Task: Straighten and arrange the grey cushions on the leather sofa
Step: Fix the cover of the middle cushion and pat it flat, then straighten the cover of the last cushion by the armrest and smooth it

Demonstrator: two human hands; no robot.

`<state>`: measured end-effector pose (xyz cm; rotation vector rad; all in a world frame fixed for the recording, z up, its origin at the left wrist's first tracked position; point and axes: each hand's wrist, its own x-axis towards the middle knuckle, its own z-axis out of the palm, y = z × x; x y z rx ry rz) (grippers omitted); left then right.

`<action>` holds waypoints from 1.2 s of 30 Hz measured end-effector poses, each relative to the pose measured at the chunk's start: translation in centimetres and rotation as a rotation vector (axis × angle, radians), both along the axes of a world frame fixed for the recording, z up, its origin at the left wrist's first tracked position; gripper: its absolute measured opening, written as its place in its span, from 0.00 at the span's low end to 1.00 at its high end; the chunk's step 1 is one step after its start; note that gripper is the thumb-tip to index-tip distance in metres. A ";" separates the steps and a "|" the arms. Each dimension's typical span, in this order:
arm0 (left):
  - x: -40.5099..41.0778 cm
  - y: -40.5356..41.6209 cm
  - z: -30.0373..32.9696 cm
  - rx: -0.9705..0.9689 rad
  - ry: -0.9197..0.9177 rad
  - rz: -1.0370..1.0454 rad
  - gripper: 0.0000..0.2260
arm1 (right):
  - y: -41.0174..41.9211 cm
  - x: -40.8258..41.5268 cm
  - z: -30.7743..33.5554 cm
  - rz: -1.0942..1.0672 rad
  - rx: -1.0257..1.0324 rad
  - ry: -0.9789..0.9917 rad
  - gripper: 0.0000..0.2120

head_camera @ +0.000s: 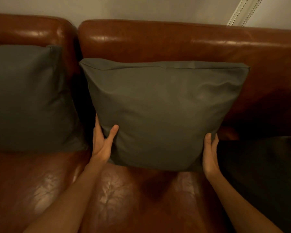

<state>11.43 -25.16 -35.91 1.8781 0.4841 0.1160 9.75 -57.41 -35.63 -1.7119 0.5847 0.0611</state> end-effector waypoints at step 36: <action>-7.2 -41.9 20.8 0.291 -0.417 -1.169 0.21 | -22.4 -24.0 21.5 -0.453 -0.992 0.151 0.25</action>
